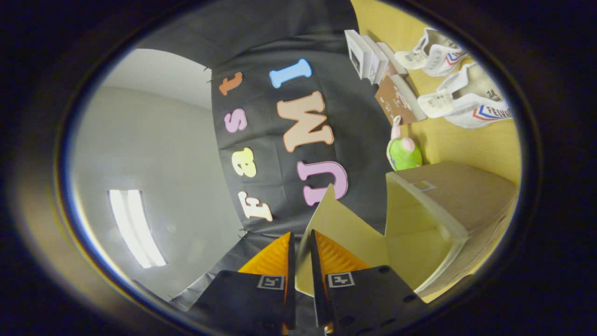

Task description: Open the storage box then place both shoes into the box .Put the left shoe in first, then the right shoe, with the right side of both shoes facing outward in a uniform manner.

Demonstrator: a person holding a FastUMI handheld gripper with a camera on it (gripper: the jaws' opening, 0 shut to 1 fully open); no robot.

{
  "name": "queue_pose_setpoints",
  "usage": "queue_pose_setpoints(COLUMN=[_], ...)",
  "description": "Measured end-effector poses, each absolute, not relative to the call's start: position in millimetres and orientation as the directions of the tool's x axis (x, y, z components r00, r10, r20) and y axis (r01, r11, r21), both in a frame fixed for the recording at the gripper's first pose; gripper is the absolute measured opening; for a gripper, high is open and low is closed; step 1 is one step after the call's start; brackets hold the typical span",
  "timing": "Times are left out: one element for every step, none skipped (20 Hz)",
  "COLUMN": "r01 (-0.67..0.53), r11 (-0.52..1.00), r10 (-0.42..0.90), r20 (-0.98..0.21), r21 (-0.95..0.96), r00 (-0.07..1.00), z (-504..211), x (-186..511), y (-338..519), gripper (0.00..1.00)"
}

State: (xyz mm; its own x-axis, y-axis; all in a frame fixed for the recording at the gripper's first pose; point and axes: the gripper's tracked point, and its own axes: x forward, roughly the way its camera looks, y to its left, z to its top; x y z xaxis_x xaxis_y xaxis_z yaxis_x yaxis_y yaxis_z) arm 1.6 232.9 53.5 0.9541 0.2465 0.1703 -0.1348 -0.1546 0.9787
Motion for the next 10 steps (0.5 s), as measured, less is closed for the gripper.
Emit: queue_pose_setpoints(r01=[-0.144, -0.154, -0.165, -0.175, -0.186, -0.194, -0.199, -0.201, -0.201, -0.201], r11=[-0.143, -0.126, -0.105, -0.085, -0.072, -0.068, -0.072, -0.068, -0.060, -0.048], r10=[0.268, 0.291, 0.316, 0.342, 0.368, 0.394, 0.420, 0.448, 0.477, 0.503], r20=[0.178, 0.185, 0.190, 0.193, 0.199, 0.205, 0.211, 0.211, 0.205, 0.197], r21=[0.979, 0.980, 0.981, 0.981, 0.980, 0.979, 0.977, 0.977, 0.978, 0.978], r00=[0.947, 0.939, 0.930, 0.919, 0.908, 0.896, 0.883, 0.869, 0.855, 0.842], z=[62.8, 71.4, 81.8, 87.7, 93.6, 97.2, 98.4, 98.2, 96.1, 93.2], x=[2.5, 3.2, 5.5, 5.7, 4.7, 4.2, 0.1, -0.5, -3.1, -4.9], y=[245.6, 258.4, 275.3, 289.9, 305.7, 319.7, 333.3, 348.9, 364.5, 378.1], gripper=[0.20, 0.20, 0.20, 0.20, 0.19, 0.19, 0.19, 0.19, 0.19, 0.19])
